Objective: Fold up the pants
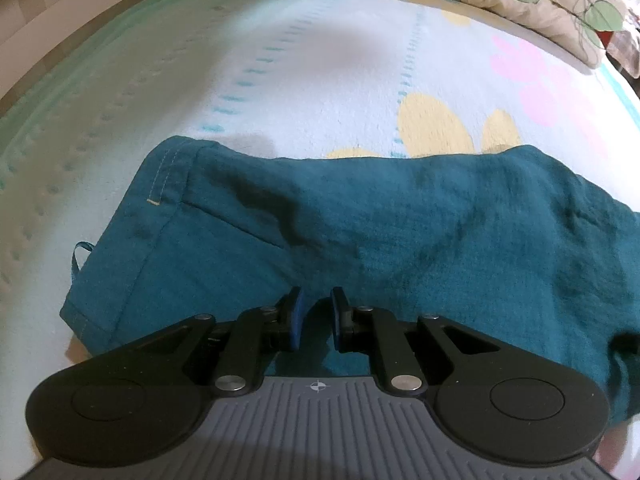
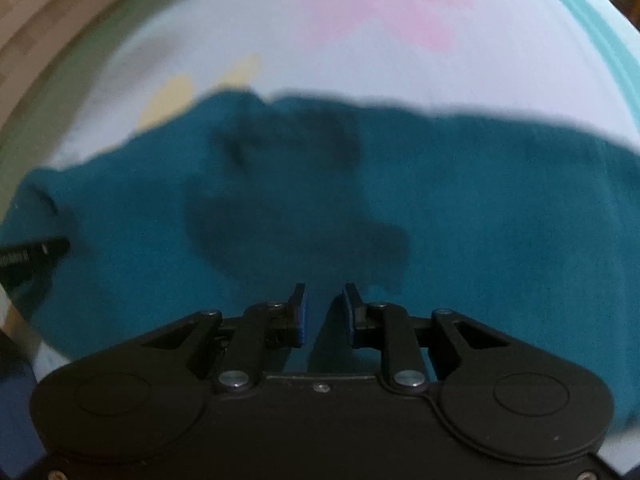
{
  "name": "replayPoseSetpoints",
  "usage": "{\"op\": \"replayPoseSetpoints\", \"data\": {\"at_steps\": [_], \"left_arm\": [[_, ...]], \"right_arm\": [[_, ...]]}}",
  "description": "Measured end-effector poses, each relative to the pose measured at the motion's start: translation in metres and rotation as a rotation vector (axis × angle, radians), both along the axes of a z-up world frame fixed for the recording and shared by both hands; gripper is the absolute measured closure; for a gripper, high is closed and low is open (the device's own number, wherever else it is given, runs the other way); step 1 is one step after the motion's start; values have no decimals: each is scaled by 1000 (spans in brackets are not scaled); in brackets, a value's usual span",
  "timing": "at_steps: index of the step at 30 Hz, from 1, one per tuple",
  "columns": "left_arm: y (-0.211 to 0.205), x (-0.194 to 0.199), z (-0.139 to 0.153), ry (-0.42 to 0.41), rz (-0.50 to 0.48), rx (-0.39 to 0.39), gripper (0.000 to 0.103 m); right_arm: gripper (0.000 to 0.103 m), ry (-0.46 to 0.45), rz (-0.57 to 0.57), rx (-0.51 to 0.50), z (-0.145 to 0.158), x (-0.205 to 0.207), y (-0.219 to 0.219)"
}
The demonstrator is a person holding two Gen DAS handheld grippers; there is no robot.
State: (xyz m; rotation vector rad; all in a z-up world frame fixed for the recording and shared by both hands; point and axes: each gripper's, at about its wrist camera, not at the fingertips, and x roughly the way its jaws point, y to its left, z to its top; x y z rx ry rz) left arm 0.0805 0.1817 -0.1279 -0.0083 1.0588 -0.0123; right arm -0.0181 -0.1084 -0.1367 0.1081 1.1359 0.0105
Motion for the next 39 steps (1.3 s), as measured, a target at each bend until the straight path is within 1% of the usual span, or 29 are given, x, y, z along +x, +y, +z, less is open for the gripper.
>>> {"op": "replayPoseSetpoints", "data": {"at_steps": [3, 5, 9, 12, 13, 15, 18, 21, 22, 23, 25, 29, 31, 34, 36, 38, 39], "left_arm": [[-3, 0, 1, 2, -11, 19, 89], [-4, -2, 1, 2, -17, 29, 89], [-5, -3, 5, -3, -30, 22, 89], [-16, -9, 16, -50, -68, 57, 89], [-24, -11, 21, -62, -83, 74, 89], [-44, -15, 29, -68, -121, 73, 89], [-82, -19, 40, -57, -209, 31, 89], [-119, -22, 46, -32, -292, -4, 89], [-133, -24, 47, -24, -321, -17, 89], [-145, -26, 48, -19, -346, -29, 89], [-170, -30, 49, -4, -396, -51, 89], [-215, -41, 45, 18, -502, -73, 89], [-239, -45, 42, 27, -545, -76, 89], [-264, -45, 35, 44, -577, -78, 89], [-282, -43, 31, 53, -590, -77, 89], [-297, -39, 28, 57, -595, -78, 89], [-305, -37, 26, 62, -600, -80, 89]], "right_arm": [[73, -9, -2, 3, 2, -16, 0], [74, -22, 12, -1, 10, -18, -2], [74, -106, -12, -27, 43, -19, -23], [74, -116, -47, -74, 63, -16, -54], [74, -109, -67, -83, 66, -14, -65], [73, -77, -117, -94, 65, -11, -89], [73, 27, -189, -86, 51, -9, -119], [73, 130, -236, -54, 32, -12, -133], [73, 156, -240, -46, 25, -15, -133], [73, 162, -236, -42, 21, -18, -134], [74, 143, -223, -46, 21, -23, -132], [74, 143, -232, 3, 23, -34, -140], [74, 109, -249, 42, 29, -40, -152], [72, 8, -318, 75, 52, -55, -182], [66, -46, -380, 83, 65, -66, -205], [48, -97, -458, 82, 78, -79, -238], [46, -111, -494, 74, 82, -85, -253]]}}
